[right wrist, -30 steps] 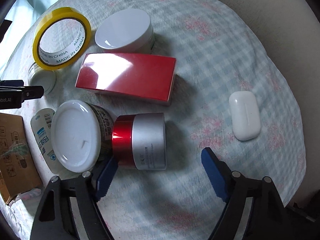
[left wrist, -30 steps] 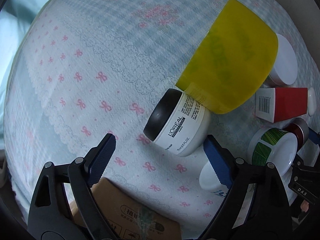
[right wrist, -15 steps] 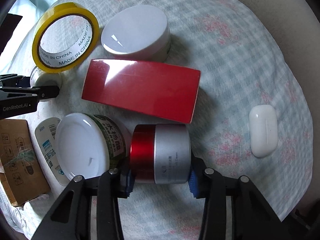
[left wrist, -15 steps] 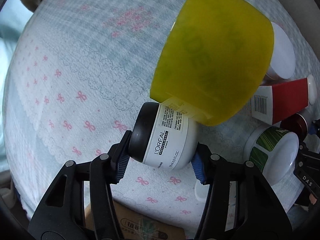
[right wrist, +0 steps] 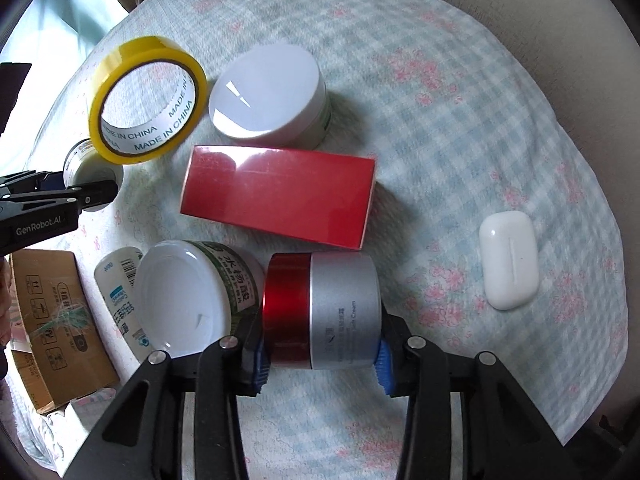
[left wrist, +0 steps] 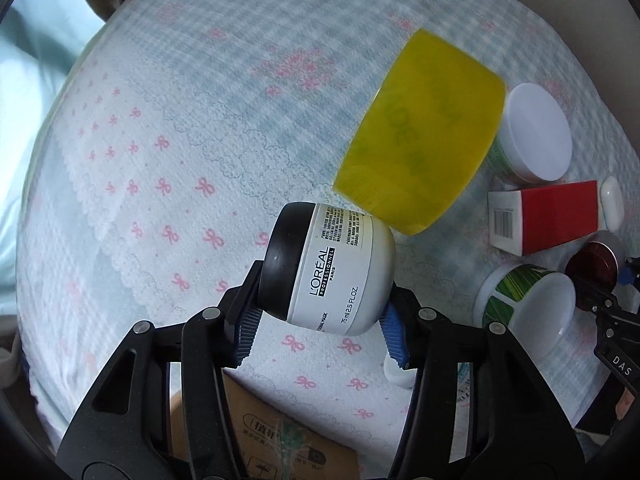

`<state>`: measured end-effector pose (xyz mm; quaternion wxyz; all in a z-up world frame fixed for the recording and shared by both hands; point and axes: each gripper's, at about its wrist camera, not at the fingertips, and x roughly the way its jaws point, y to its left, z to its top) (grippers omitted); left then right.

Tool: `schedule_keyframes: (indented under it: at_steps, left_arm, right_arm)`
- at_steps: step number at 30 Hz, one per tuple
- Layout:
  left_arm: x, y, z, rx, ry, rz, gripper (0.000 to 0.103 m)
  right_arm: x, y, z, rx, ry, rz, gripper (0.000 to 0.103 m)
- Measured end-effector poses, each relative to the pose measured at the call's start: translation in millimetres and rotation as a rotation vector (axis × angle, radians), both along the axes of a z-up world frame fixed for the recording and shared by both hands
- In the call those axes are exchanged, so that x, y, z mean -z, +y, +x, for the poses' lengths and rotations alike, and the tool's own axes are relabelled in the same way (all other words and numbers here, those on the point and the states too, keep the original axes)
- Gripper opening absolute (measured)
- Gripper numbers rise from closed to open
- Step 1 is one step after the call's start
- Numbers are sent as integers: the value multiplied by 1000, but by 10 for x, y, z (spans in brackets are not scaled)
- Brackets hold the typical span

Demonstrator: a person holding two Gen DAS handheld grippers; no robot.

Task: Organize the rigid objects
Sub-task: 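Carry both jars into the cardboard box and open both tools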

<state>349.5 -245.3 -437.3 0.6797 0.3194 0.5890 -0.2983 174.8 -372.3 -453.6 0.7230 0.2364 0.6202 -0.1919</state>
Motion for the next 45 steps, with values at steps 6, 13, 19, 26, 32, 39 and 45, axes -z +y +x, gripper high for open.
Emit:
schedule_keyframes:
  at_steps: [6,13,19,26,32,39,45]
  left_arm:
    - [-688,204,-140,-63,-19,-76,48]
    - [-1848,432,-301,-151,-72,-201,48]
    - [-2663,1016,-442,-213,-161,-267,48]
    - [-3166,2157,-599,-326,-219,-293,48]
    - [-3215,3119,-695,-412,-251,-287,48]
    - [-2753,3911,-699,-493,-196,-250,48]
    - [-1954,4188,-592,-539,-95,-208,48]
  right_arm:
    - [-515,-14,-139,-8,-35,-27,38]
    - [-1429,246,-183,-82,-78,-98,38]
    - [-2021,596,-34,-177,-151,-140,38]
    - [-2563,1386,157,-271,-223,-113,38]
    - [-2821,2265,424,-384,-257,-80,38]
    - [-2648,3122,783,-485,-242,4,38]
    - [-2009,3571,1095,-516,-164,95,38]
